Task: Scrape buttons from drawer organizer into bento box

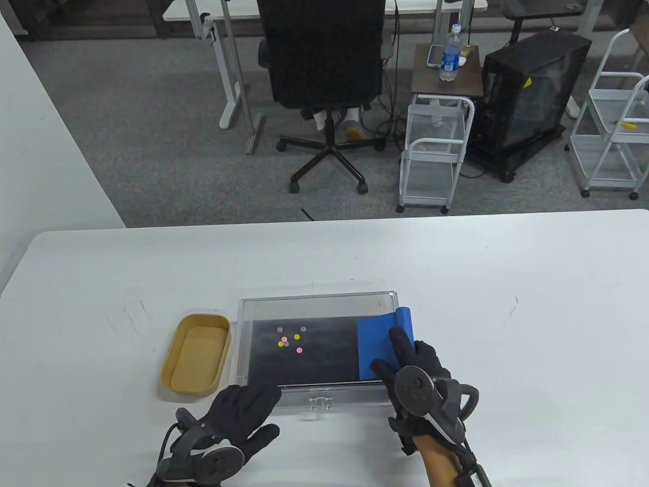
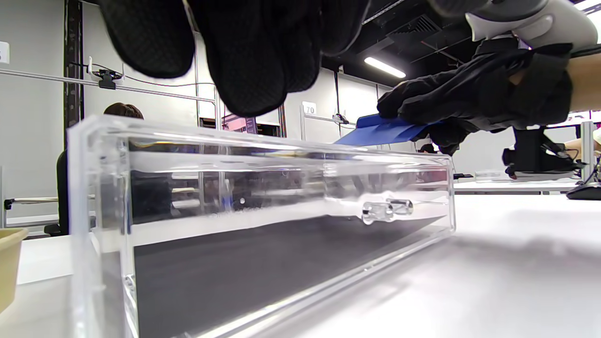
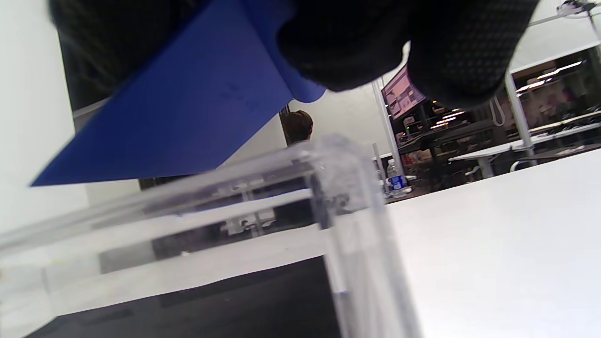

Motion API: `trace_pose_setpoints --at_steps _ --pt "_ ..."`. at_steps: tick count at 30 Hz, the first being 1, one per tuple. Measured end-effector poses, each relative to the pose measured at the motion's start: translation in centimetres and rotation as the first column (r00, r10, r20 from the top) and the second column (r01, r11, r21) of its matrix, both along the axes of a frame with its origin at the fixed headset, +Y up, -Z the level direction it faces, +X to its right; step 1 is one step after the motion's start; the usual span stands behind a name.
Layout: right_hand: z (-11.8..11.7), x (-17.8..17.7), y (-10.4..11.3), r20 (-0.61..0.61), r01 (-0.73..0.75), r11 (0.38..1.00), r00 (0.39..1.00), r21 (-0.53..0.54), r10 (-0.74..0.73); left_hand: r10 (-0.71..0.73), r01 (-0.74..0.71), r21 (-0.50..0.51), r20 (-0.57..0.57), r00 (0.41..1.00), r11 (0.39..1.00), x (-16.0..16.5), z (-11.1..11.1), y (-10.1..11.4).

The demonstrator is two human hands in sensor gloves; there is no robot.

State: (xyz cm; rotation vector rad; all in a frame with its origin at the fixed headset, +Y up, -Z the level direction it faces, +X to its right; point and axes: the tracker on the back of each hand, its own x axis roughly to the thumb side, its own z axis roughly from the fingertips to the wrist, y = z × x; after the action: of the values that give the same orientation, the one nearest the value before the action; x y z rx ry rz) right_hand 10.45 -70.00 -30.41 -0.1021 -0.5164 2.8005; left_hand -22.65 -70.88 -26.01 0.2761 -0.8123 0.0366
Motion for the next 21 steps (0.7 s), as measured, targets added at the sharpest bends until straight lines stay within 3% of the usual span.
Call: trace_pose_setpoints --at_steps 9,11,21 --pt "-0.4 -0.5 0.2 0.087 0.019 0.999 0.996 -0.040 -0.016 -0.052 0.052 0.011 -0.006 0.999 0.999 0.3 0.0 -0.1" --pt "-0.8 -0.9 0.6 0.096 0.029 0.995 0.995 -0.090 -0.021 -0.064 0.064 0.009 -0.002 0.998 0.998 0.5 0.1 -0.1" --pt "-3.3 -4.8 1.9 0.044 -0.007 0.981 0.999 -0.193 0.015 -0.096 0.096 0.020 0.003 0.995 0.995 0.7 0.2 0.0"
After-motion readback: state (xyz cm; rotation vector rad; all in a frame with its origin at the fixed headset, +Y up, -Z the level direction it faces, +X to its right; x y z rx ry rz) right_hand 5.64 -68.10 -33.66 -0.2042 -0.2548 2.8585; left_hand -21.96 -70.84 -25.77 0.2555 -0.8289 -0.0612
